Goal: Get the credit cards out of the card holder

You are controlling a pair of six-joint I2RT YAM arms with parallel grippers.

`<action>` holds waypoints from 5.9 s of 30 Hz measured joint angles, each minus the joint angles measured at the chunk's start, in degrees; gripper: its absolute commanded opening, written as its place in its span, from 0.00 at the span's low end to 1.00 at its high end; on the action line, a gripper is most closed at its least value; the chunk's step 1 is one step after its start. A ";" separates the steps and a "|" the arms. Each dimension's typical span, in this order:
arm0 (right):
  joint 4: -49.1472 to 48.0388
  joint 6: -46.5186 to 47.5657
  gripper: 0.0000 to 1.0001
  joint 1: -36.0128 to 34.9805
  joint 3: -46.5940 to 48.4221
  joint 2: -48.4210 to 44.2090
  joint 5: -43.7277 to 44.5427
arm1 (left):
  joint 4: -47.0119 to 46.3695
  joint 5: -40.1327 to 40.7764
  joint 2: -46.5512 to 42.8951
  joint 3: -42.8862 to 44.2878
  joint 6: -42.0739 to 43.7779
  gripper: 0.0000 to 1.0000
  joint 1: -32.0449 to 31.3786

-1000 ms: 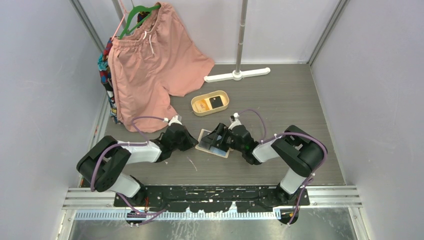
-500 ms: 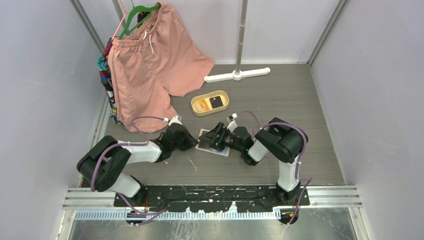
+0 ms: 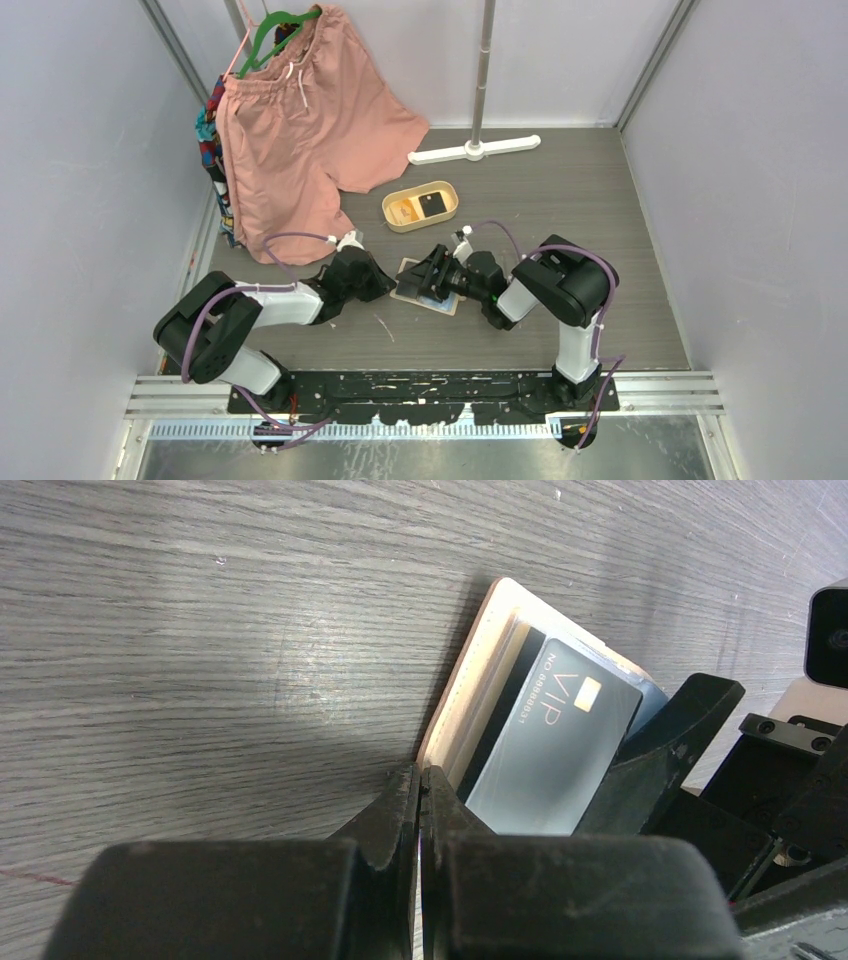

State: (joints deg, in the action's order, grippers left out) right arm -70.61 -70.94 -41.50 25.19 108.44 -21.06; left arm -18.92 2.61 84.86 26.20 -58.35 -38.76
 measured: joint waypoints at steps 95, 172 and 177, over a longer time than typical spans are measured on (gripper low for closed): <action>140.65 70.71 0.01 22.10 117.55 37.90 -19.71 | -4.63 -2.97 4.09 1.27 0.28 0.00 -0.17; 137.26 63.89 0.91 10.49 117.63 32.24 23.02 | -6.10 -5.66 5.01 1.20 0.33 0.00 0.63; 136.30 63.06 0.91 11.28 117.63 33.75 25.70 | -6.36 -5.66 5.01 1.05 0.31 0.00 0.63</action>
State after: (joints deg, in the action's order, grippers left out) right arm 65.69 -7.88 -30.22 142.82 142.19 4.64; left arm -25.28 -3.05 89.86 27.24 -58.04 -38.13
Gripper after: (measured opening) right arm 0.909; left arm 0.007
